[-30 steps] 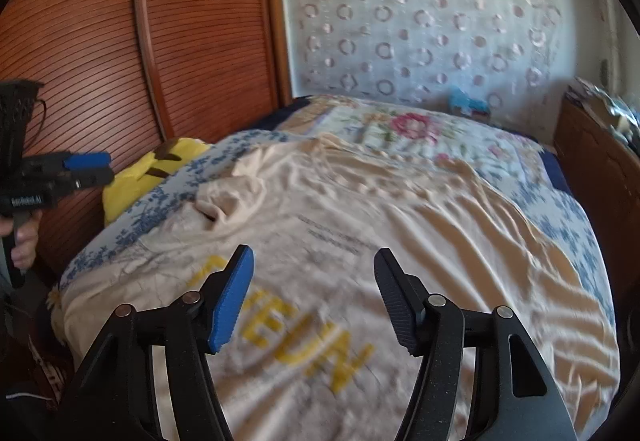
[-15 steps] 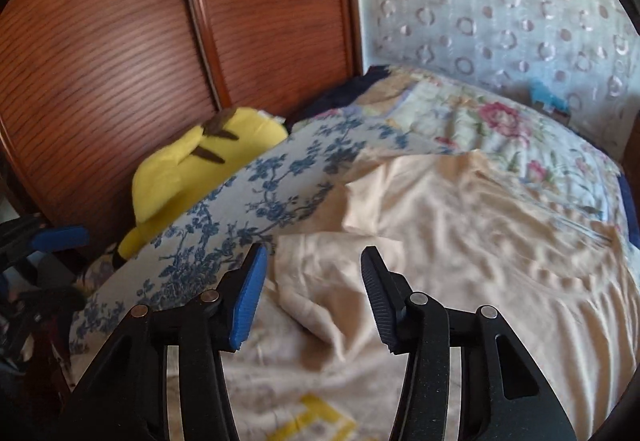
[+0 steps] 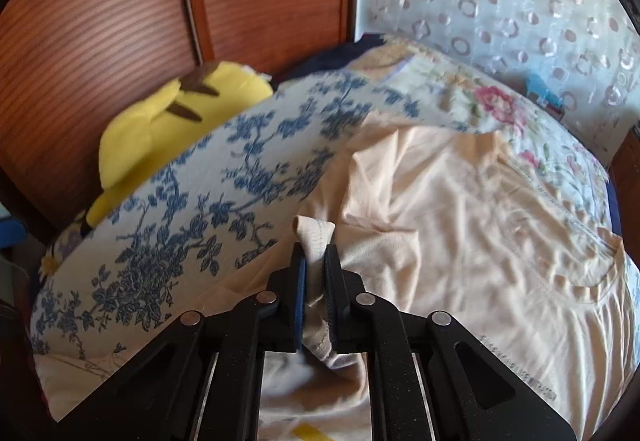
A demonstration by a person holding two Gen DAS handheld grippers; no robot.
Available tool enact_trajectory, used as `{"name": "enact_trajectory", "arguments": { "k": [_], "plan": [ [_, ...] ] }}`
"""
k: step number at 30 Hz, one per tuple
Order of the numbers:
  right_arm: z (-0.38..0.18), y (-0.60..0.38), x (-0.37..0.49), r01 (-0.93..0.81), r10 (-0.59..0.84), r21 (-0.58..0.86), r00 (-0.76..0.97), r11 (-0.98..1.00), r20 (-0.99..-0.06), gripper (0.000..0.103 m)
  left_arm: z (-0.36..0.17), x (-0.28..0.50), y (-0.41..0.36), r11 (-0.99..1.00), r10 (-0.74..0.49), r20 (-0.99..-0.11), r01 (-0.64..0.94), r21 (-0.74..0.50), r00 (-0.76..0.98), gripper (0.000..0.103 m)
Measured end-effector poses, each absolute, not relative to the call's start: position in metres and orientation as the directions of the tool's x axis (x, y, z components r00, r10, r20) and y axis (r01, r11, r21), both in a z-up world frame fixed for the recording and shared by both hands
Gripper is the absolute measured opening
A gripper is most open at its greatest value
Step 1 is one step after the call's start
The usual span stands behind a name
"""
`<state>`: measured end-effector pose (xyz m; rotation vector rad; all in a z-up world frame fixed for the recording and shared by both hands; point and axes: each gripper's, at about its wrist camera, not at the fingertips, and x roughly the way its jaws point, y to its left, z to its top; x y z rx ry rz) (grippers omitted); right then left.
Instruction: Fold small clothes
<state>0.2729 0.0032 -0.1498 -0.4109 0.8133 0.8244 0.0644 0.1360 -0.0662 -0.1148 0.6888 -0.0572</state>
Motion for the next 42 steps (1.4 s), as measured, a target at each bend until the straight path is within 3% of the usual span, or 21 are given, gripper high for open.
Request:
{"name": "enact_trajectory", "arguments": {
  "k": [8,13,14,17,25,30,35,40,42],
  "plan": [
    [-0.099,-0.066,0.267,-0.711,0.561,0.037,0.521,0.702,-0.643,0.003,-0.064,0.068,0.126,0.992,-0.101,-0.626,0.029,-0.124,0.774,0.058],
    [-0.098,-0.103,0.281,-0.628,0.476,0.005,0.585,0.779,-0.657,0.003,-0.066,0.078,0.114,0.991,-0.121,-0.632,0.055,-0.124,0.765,0.058],
    [-0.1,-0.109,0.284,-0.614,0.463,0.0,0.595,0.789,-0.657,0.005,-0.067,0.08,0.112,0.99,-0.125,-0.634,0.058,-0.126,0.763,0.058],
    [-0.105,-0.124,0.294,-0.567,0.409,-0.012,0.608,0.823,-0.68,0.035,-0.069,0.088,0.106,0.989,-0.137,-0.641,0.073,-0.126,0.755,0.058],
    [-0.125,-0.175,0.273,-0.56,0.342,-0.08,0.606,0.824,-0.718,0.04,-0.075,0.113,0.085,0.977,-0.21,-0.645,0.143,-0.155,0.735,0.058],
    [-0.147,-0.204,0.265,-0.547,0.269,-0.128,0.586,0.827,-0.764,0.04,-0.082,0.137,0.069,0.97,-0.244,-0.674,0.184,-0.161,0.697,0.031],
    [-0.153,-0.225,0.269,-0.527,0.278,-0.08,0.565,0.846,-0.776,0.04,-0.091,0.155,0.056,0.979,-0.194,-0.717,0.182,-0.095,0.67,0.028],
    [-0.154,-0.23,0.268,-0.522,0.294,-0.058,0.567,0.851,-0.77,0.042,-0.098,0.164,0.052,0.975,-0.199,-0.74,0.205,-0.084,0.642,0.005],
    [-0.153,-0.231,0.269,-0.52,0.292,-0.061,0.568,0.852,-0.769,0.044,-0.095,0.161,0.05,0.971,-0.213,-0.733,0.223,-0.085,0.646,0.002]
  ]
}}
